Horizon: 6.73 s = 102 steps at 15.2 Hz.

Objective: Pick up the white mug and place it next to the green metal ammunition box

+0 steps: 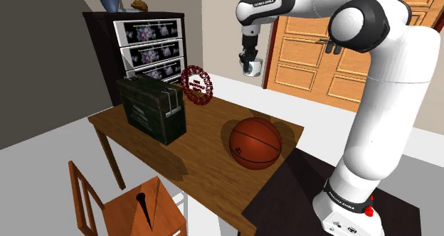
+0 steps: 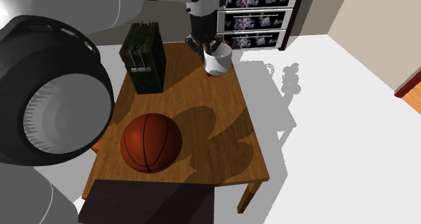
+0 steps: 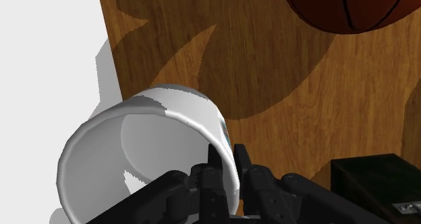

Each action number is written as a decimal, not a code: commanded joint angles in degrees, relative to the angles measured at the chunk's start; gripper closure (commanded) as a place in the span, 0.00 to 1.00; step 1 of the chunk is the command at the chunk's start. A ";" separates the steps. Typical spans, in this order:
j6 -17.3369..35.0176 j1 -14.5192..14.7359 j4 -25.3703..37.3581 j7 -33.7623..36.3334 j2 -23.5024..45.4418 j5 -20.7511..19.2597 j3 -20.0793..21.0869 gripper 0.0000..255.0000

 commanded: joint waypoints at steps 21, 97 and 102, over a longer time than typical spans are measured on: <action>-6.04 11.37 4.32 19.40 -1.01 -1.68 8.06 1.00; 31.87 21.68 -12.33 38.34 21.10 -3.91 14.08 1.00; 34.80 21.73 -12.42 38.57 23.93 -4.08 13.98 1.00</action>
